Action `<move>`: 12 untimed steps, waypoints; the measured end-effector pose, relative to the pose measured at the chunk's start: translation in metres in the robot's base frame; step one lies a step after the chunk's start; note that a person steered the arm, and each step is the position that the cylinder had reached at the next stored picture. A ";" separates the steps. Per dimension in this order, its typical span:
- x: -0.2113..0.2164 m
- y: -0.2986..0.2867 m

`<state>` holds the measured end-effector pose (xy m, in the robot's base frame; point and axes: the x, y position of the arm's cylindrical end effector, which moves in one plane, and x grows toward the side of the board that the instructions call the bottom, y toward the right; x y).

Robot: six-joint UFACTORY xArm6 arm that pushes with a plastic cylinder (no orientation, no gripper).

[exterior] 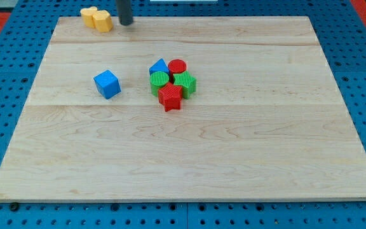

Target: Move the blue cube to the top left

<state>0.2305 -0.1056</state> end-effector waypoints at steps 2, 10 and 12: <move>0.150 0.027; 0.082 -0.126; 0.074 -0.168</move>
<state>0.3049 -0.2734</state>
